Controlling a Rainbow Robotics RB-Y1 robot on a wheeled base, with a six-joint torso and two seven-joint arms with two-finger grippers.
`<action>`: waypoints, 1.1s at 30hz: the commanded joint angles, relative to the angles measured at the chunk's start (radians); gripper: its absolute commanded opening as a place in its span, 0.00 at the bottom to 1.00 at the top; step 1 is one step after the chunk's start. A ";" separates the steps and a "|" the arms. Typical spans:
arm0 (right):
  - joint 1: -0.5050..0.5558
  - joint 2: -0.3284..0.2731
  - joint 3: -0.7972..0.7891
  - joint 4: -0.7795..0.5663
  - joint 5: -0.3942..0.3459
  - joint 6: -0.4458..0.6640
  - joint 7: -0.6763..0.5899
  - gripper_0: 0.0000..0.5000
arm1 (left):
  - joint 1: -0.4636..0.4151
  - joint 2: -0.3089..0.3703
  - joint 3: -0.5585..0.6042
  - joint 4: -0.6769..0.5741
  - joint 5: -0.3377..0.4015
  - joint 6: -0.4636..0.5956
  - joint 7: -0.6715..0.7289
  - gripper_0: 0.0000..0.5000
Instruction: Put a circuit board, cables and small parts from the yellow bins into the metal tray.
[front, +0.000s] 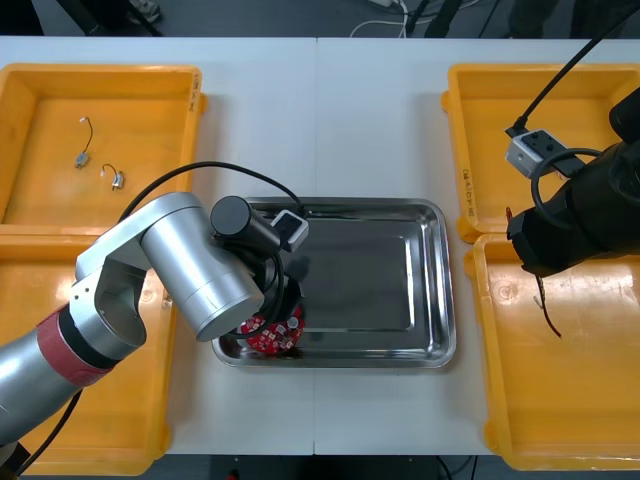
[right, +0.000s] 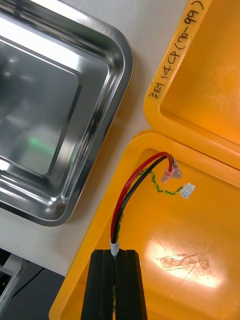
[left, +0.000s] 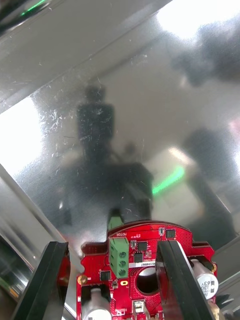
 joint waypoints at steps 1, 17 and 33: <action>-0.035 -0.034 0.013 -0.028 0.004 0.004 0.061 0.00 | -0.040 0.007 -0.007 -0.018 -0.003 -0.008 0.095 1.00; -0.113 0.046 0.161 -0.029 0.039 0.004 0.074 0.00 | -0.077 0.051 0.212 -0.149 0.132 0.263 0.108 1.00; -0.182 0.175 0.408 -0.029 0.208 -0.009 0.118 0.00 | -0.078 0.179 0.455 -0.147 0.237 0.335 0.105 1.00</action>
